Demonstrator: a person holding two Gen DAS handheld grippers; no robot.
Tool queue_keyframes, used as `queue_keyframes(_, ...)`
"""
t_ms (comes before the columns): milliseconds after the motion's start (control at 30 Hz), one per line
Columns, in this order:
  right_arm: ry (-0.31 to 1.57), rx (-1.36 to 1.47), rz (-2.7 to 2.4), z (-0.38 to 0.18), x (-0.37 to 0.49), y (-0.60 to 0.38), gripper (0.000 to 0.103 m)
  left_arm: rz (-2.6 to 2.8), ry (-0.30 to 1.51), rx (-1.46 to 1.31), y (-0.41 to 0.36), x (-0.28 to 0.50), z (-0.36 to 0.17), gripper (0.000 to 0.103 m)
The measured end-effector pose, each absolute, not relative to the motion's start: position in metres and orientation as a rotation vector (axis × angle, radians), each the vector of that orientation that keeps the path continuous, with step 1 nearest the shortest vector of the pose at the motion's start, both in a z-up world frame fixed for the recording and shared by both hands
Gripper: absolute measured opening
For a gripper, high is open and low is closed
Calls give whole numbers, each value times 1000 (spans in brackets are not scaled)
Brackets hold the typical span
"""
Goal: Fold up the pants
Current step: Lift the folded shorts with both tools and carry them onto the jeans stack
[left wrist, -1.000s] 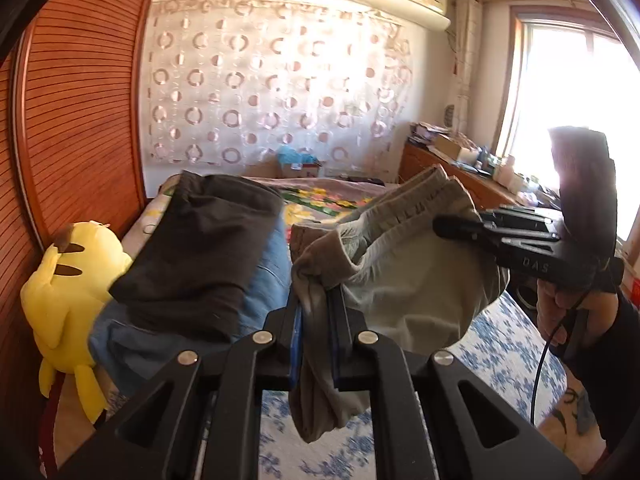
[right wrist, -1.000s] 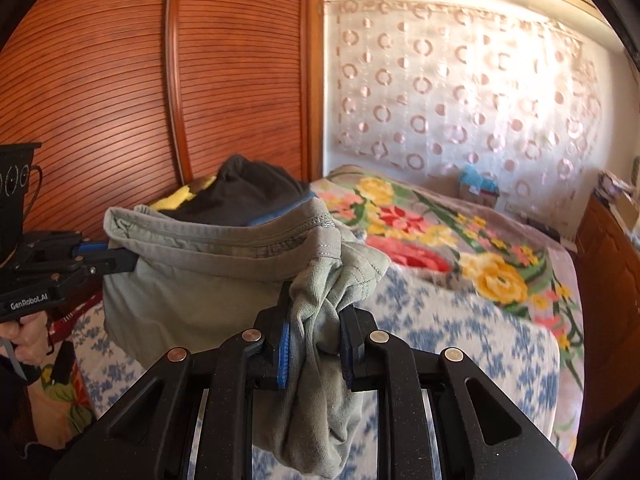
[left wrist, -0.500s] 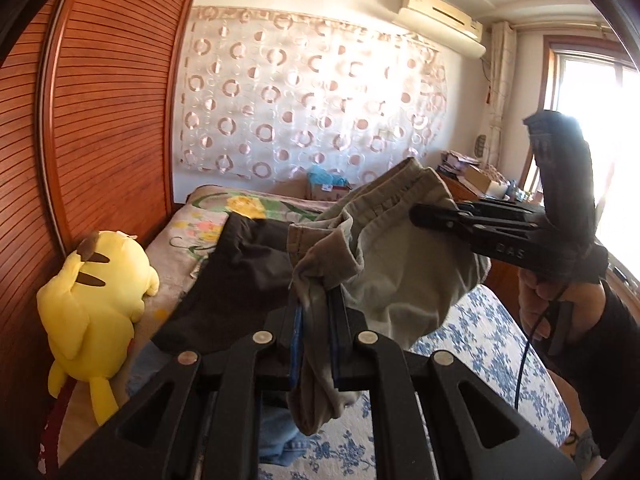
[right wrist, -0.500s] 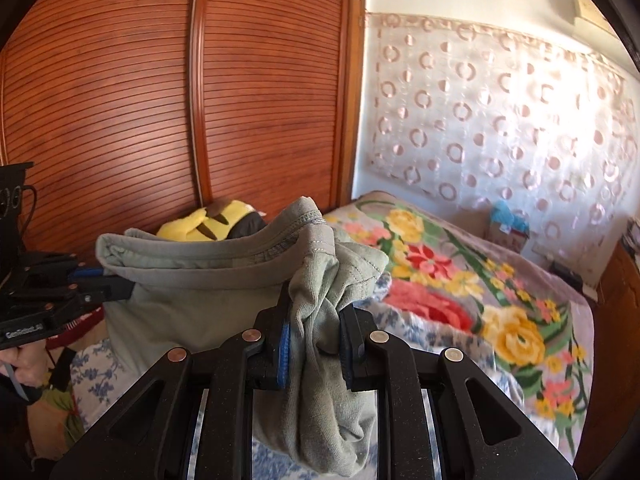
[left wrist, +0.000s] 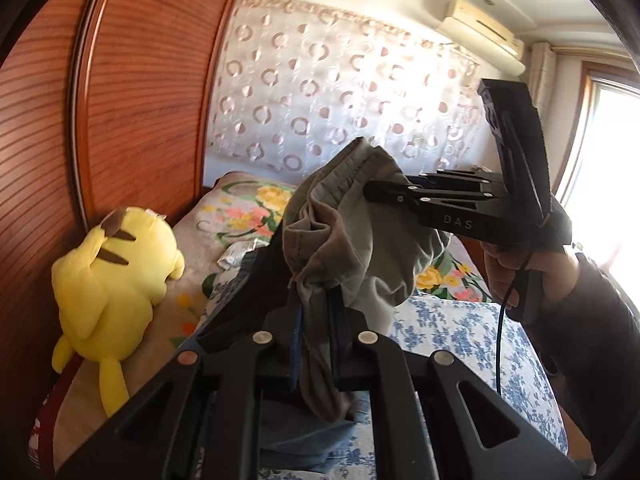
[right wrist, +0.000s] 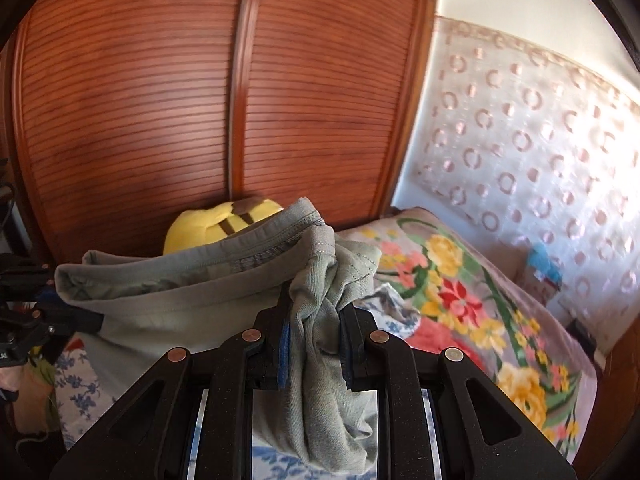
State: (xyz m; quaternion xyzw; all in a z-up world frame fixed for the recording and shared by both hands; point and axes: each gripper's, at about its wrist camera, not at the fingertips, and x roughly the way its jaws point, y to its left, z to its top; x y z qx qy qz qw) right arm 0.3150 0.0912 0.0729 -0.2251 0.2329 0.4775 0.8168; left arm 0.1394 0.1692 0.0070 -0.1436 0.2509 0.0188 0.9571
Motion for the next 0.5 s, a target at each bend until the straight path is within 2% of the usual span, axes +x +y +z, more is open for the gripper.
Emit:
queue_keyframes(233, 565, -534, 1045, 43, 338, 131, 20, 84, 566, -355, 188, 147, -22, 8)
queue_keyframes(300, 574, -495, 1042, 40, 342, 133, 23, 102, 587, -378, 194, 148, -29, 12)
queue_keyframes(367, 581, -443, 1021, 38, 346, 132, 35, 100, 602, -388, 196, 149, -33, 18)
queue_keyframes(400, 575, -424, 1003, 37, 347, 130, 36, 107, 603, -382, 197, 148, -33, 19)
queue_keyframes(467, 547, -377, 962, 43, 347, 122, 44, 117, 598, -365, 197, 146, -33, 31)
queue_keyframes(500, 536, -355, 957, 46, 347, 118, 46, 122, 598, -348, 197, 145, -31, 34)
